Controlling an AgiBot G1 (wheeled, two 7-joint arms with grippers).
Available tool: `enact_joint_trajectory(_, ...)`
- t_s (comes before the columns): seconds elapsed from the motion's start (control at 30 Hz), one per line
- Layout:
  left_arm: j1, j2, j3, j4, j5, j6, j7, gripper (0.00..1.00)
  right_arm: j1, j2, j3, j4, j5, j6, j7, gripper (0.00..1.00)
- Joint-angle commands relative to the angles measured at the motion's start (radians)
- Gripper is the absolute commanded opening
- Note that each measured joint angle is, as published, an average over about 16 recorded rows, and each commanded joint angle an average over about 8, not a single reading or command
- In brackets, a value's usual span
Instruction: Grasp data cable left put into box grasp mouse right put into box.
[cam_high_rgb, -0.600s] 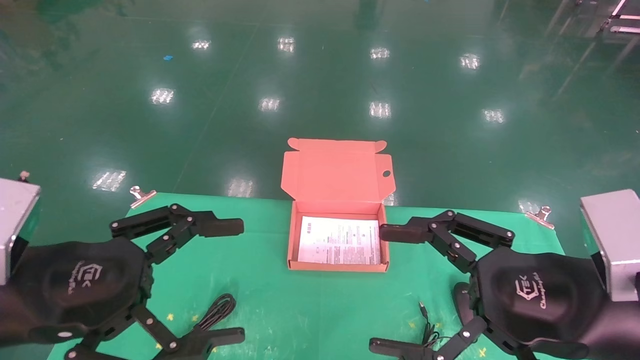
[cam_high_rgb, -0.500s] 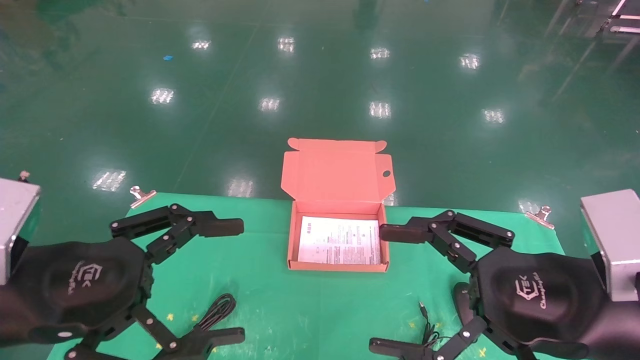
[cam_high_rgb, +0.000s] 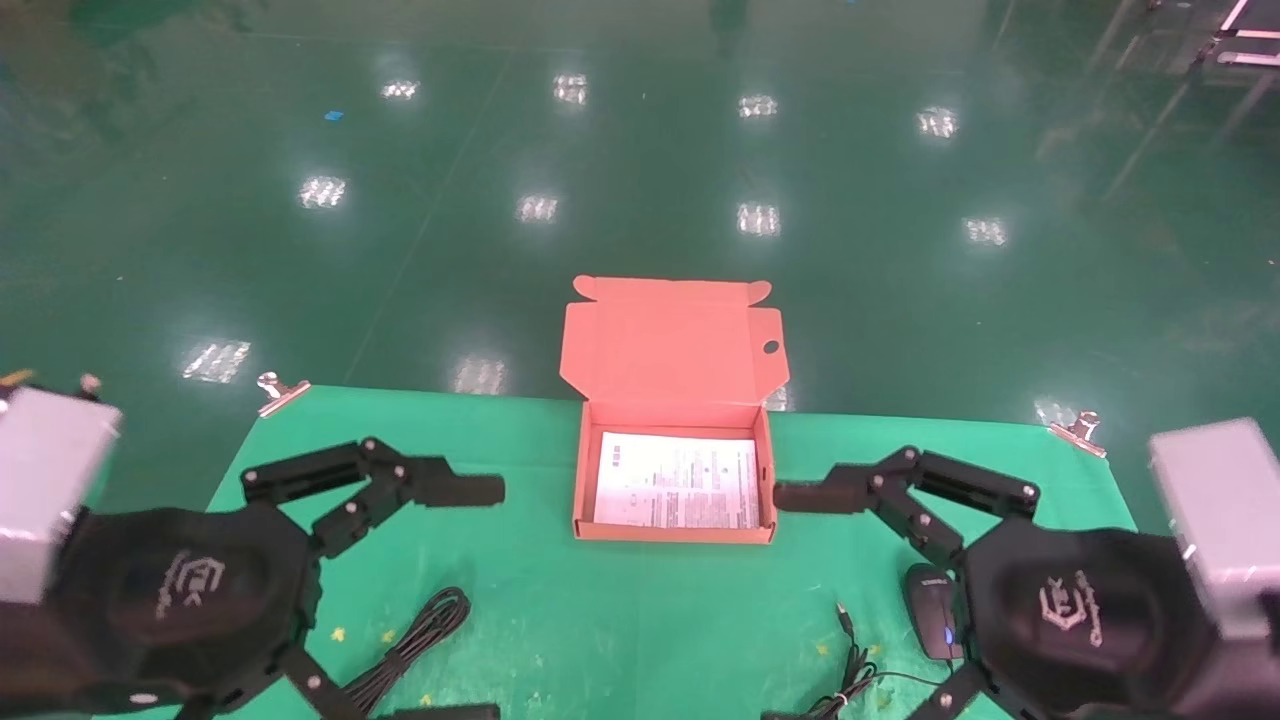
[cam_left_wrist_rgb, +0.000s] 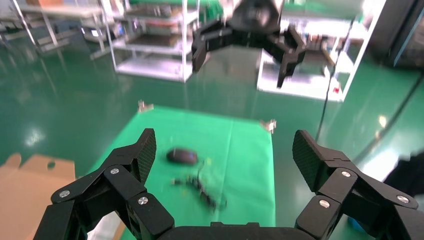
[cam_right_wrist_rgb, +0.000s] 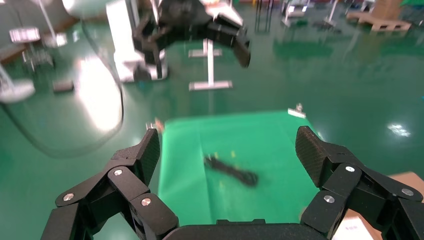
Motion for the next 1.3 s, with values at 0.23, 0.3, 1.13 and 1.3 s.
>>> enact_joint_trajectory(0.23, -0.102, 0.007, 0.091, -0.030, 0.232, 0.004, -0.009, 1.00, 0.116, 0.015, -0.106, 0.030, -0.225, -0.041, -0.082, 1.00)
enact_joint_trajectory(0.3, -0.119, 0.016, 0.118, -0.032, 0.294, -0.001, -0.013, 1.00, 0.156, 0.011, -0.150, 0.034, -0.299, -0.042, -0.120, 1.00)
enact_joint_trajectory(1.13, -0.082, 0.143, 0.327, 0.019, 0.888, -0.235, -0.152, 1.00, 0.210, -0.121, -0.485, 0.048, -0.963, 0.156, -0.482, 1.00)
enact_joint_trajectory(1.3, -0.062, 0.173, 0.347, 0.058, 0.977, -0.296, -0.212, 1.00, 0.166, -0.139, -0.500, 0.045, -1.031, 0.241, -0.502, 1.00)
